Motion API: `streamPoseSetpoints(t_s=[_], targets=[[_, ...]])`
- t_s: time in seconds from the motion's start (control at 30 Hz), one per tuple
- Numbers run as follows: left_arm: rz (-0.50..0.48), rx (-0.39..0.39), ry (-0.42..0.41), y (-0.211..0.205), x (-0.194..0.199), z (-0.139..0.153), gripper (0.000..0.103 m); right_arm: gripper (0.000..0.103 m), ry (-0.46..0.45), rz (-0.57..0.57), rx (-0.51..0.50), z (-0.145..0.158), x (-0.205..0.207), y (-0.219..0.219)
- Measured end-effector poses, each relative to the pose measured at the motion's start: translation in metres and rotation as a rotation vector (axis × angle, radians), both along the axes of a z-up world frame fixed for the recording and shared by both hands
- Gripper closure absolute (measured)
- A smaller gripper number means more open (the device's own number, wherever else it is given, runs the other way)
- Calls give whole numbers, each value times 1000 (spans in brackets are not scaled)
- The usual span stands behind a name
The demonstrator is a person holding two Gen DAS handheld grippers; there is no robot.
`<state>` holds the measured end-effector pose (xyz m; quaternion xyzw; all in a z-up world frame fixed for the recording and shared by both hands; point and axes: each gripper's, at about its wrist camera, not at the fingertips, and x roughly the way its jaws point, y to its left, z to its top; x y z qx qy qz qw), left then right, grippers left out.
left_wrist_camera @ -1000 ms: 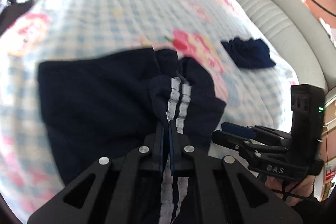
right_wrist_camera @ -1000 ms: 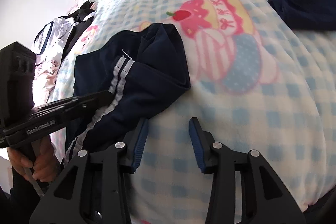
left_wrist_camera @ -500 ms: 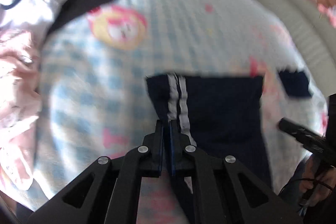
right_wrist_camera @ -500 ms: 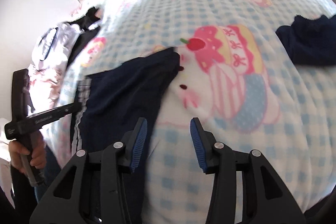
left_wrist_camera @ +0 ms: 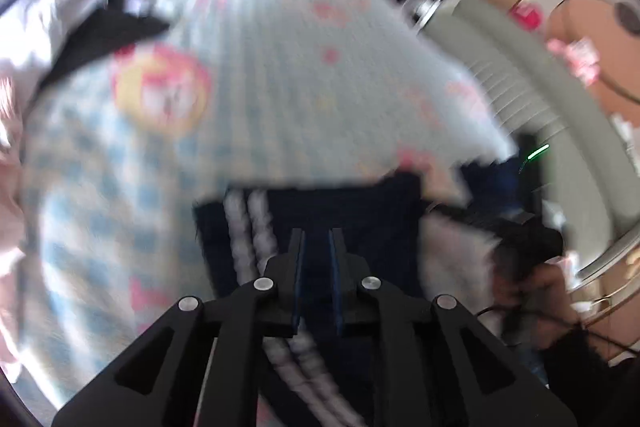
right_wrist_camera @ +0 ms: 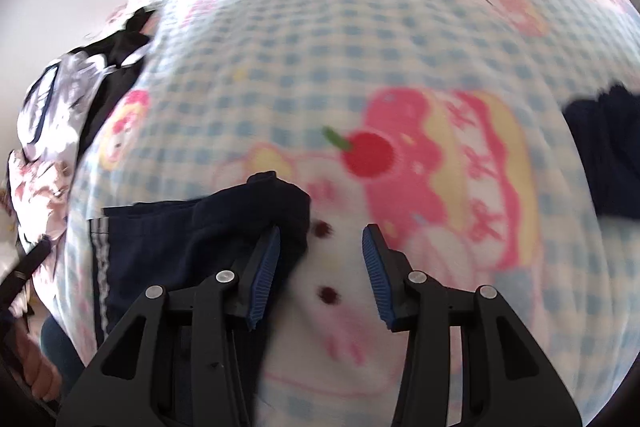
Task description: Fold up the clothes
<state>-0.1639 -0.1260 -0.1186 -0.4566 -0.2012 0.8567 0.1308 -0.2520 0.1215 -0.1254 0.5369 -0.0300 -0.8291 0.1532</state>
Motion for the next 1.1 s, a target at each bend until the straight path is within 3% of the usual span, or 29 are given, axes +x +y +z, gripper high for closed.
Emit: streamPoseSetpoints(t_s=[0.17,0.4,0.47,0.53,0.67,0.77,0.87,1.03,1.1], targets=[[-21,-60,-73,13,-6,-26,90,59,10,138,-11,0,4,-29],[-26,-83,-91,17,-7,-32,90,59,47,111,-49,9,-6,-38],[-25,-83,-94,18,-8,-32,90,57,21,129,18,4,-9,-47],[-21,-76,-95,18,-8,-33,90,57,-64,143,75,-16,-14,-52],[-8,-50,-90,13,-7,-34,90,58,-79,131,74,-27,-11,-43],[2,-31,-86,9,-6,-35,90,60,-45,98,129,-24,-10,-33],[12,-11,-82,5,-5,-35,90,66,-20,-4,150,-23,-8,-3],[58,2,-66,-6,-5,-34,87,66,36,-136,120,-9,-2,38],[79,5,-58,-11,-5,-34,85,66,82,-172,54,7,2,47]])
